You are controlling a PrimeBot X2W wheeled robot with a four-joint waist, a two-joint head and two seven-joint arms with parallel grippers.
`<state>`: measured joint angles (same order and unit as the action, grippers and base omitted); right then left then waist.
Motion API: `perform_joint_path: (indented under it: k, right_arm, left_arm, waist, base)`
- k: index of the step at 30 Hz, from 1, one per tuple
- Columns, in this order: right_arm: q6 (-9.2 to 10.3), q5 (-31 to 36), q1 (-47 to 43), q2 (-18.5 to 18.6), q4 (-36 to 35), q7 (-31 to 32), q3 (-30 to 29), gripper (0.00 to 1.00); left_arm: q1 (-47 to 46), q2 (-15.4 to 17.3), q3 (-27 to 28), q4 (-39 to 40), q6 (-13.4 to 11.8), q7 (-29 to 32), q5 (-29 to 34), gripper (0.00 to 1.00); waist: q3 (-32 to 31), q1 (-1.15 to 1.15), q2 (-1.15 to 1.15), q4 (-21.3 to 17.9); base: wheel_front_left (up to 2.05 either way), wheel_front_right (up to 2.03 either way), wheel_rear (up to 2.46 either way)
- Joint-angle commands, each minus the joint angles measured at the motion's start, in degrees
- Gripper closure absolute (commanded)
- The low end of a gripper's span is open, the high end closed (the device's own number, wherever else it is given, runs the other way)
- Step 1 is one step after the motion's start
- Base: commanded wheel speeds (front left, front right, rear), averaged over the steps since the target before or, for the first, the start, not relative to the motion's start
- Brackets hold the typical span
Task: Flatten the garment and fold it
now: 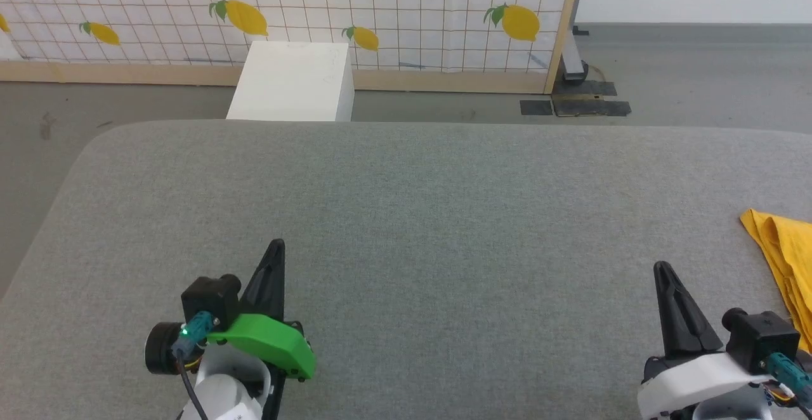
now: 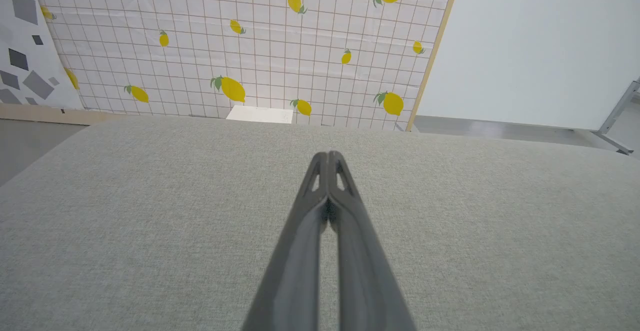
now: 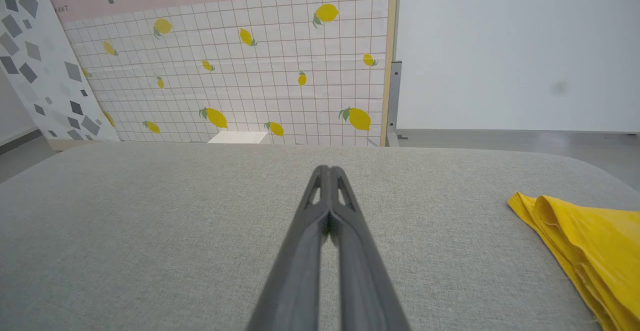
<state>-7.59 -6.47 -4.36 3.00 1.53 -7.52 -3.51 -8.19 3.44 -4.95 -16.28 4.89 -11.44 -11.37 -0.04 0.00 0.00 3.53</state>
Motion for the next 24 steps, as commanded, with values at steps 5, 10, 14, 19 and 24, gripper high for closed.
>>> perform_joint_path:
  k: [5, 10, 14, 19, 24]
  right_arm:
    - [0.03, 0.9, 1.0, 0.0, -0.3, 0.7, 0.3, 1.0]
    - [0.03, 1.2, 1.2, 0.0, -0.4, 1.1, 0.5, 1.0]
    - [0.03, 1.4, 1.4, 0.0, -0.4, 1.4, 0.7, 1.0]
    - [0.04, 1.7, 1.5, 0.0, -0.5, 1.7, 0.8, 1.0]
    - [0.04, 2.0, 1.7, -0.1, -0.5, 2.1, 1.0, 1.0]
  left_arm:
    - [1.3, -0.2, 0.4, 1.3, -0.6, 0.7, 1.5, 1.0]
    - [1.7, -0.2, 0.6, 2.1, -0.9, 1.3, 2.0, 1.0]
    - [2.0, -0.2, 0.8, 2.7, -1.1, 1.7, 2.4, 1.0]
    - [2.4, -0.2, 1.1, 3.6, -1.3, 2.3, 3.0, 1.0]
    - [2.7, -0.2, 1.3, 4.3, -1.5, 2.9, 3.5, 1.0]
  waist:
    - [0.0, 0.0, 0.0, -0.2]
    - [0.0, 0.0, 0.0, -0.4]
    - [0.0, 0.0, 0.0, -0.5]
    - [0.0, 0.0, 0.0, -0.7]
    - [0.0, 0.0, 0.0, -0.9]
  base:
    - [0.0, 0.0, 0.0]
    - [0.0, 0.0, 0.0]
    - [0.0, 0.0, 0.0]
    - [0.0, 0.0, 0.0]
    - [0.0, 0.0, 0.0]
